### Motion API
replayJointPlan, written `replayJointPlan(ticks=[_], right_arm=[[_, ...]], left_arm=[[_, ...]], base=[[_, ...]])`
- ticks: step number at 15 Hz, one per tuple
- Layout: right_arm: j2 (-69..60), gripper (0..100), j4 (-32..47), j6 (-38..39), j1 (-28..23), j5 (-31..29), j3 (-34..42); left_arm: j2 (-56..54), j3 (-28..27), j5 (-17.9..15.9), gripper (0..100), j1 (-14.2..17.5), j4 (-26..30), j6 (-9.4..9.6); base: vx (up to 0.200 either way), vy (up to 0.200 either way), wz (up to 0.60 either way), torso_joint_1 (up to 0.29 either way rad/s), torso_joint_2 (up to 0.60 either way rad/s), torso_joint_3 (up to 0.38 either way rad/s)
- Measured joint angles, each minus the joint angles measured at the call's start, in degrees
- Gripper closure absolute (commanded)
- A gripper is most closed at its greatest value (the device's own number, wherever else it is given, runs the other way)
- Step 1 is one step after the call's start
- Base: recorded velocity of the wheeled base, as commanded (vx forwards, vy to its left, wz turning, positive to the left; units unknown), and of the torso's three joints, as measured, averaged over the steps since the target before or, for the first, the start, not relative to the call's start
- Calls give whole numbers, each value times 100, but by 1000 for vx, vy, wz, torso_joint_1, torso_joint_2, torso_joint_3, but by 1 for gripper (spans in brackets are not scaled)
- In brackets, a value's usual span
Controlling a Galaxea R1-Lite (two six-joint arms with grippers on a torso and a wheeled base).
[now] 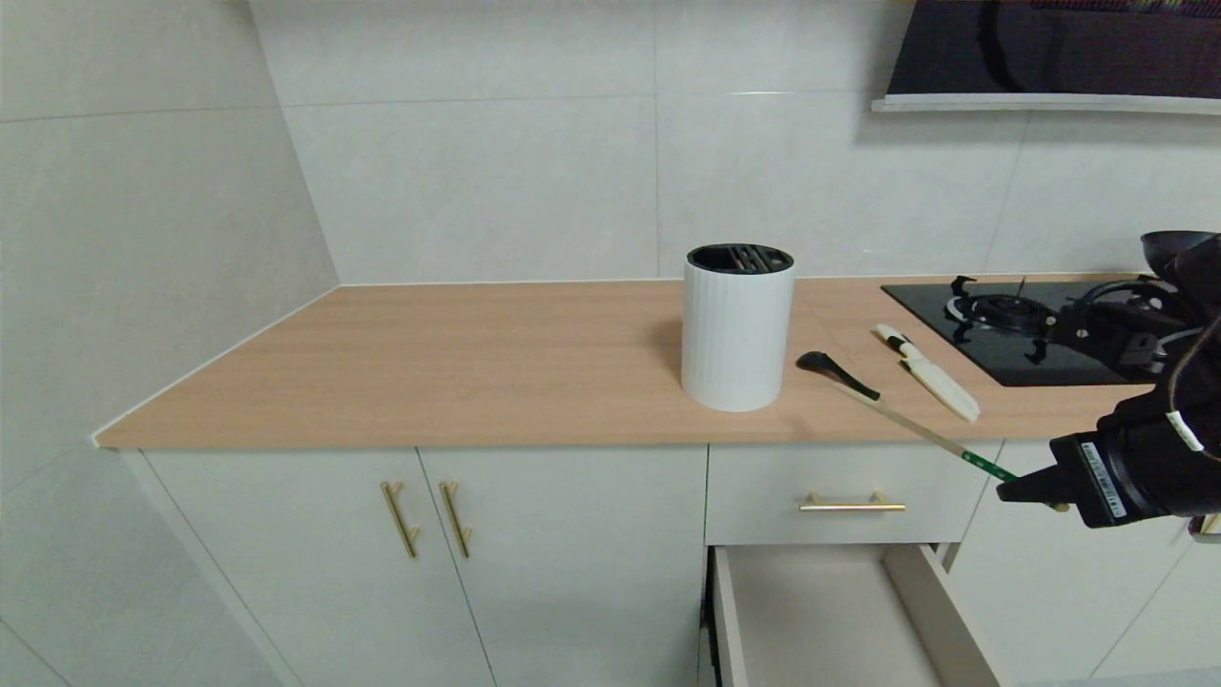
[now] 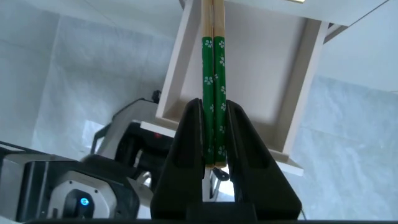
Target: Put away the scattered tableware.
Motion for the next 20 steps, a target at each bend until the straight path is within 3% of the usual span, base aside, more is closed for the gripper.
replayJointPlan(ticks=[9, 20], right_arm=[[173, 100, -5, -84, 0, -15, 34], [195, 100, -2, -196, 18, -12, 127]], left_arm=[[0, 0, 0, 0, 0, 0, 0], [0, 0, 1, 0, 0, 0, 0]], base=[[0, 0, 0, -5, 12, 9], [0, 0, 0, -179, 449, 269]])
